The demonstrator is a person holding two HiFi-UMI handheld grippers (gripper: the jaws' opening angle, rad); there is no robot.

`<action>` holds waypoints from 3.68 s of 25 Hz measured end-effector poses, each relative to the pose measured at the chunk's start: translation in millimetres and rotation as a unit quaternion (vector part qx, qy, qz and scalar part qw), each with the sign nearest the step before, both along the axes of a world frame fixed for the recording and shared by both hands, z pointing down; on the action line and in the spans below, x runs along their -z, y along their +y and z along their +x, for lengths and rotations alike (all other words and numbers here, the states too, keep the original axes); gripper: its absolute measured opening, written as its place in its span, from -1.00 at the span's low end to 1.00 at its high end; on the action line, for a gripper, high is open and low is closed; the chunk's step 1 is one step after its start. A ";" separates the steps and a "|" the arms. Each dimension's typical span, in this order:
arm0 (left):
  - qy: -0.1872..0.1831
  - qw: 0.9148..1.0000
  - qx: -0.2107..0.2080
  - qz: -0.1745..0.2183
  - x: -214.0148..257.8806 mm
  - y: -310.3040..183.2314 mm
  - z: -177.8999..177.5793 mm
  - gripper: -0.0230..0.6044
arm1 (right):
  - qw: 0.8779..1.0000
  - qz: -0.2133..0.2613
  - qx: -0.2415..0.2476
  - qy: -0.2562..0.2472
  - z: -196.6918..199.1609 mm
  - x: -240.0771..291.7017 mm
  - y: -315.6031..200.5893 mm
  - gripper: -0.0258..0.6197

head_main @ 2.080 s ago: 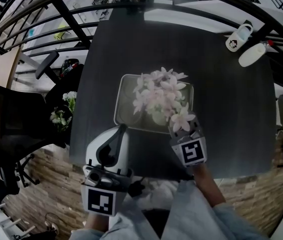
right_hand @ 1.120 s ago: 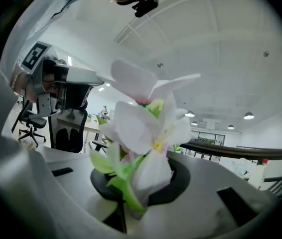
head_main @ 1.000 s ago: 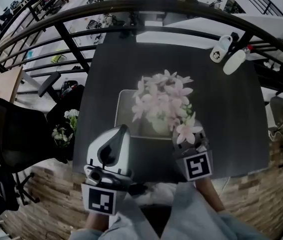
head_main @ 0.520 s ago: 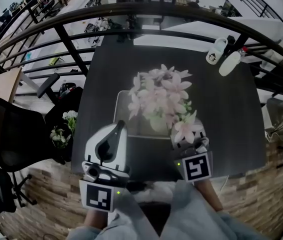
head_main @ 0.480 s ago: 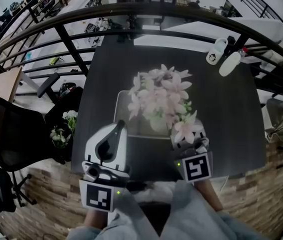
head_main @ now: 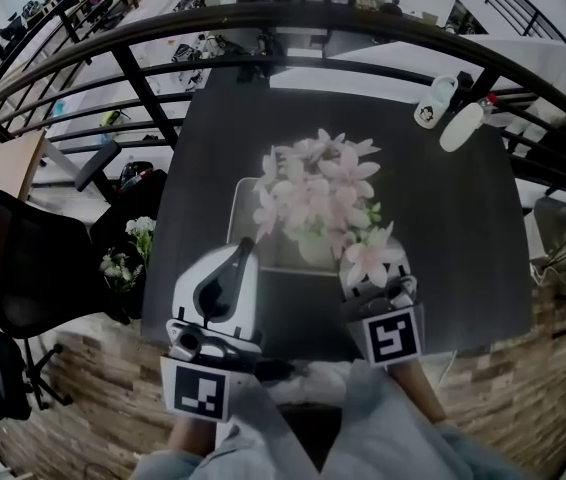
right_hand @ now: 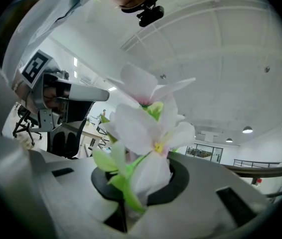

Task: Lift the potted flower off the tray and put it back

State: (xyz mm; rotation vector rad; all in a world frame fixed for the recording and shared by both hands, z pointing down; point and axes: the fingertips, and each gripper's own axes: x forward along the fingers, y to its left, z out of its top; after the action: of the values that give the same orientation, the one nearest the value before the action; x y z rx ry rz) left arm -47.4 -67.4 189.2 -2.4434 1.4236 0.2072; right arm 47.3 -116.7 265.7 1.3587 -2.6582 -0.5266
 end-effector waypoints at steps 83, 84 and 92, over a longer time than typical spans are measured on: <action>-0.022 0.991 0.067 -0.114 -79.4 -42.8 -10.3 -0.93 | 0.984 -0.165 0.042 0.056 -8.2 -181.3 -63.5 -0.76; -0.022 0.991 0.067 -0.114 -79.6 -43.2 -10.6 -0.93 | 0.984 -0.167 0.042 0.054 -8.5 -182.3 -63.9 -0.76; -0.020 0.992 0.062 -0.110 -77.5 -45.3 -13.9 -0.93 | 0.980 -0.189 0.035 0.044 -9.5 -190.8 -63.6 -0.63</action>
State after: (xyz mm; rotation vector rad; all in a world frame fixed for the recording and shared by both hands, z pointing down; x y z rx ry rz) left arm -61.3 -112.8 266.7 -2.4999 1.6525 -0.0290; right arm 37.8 -180.3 456.5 1.1077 -2.5682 -0.0741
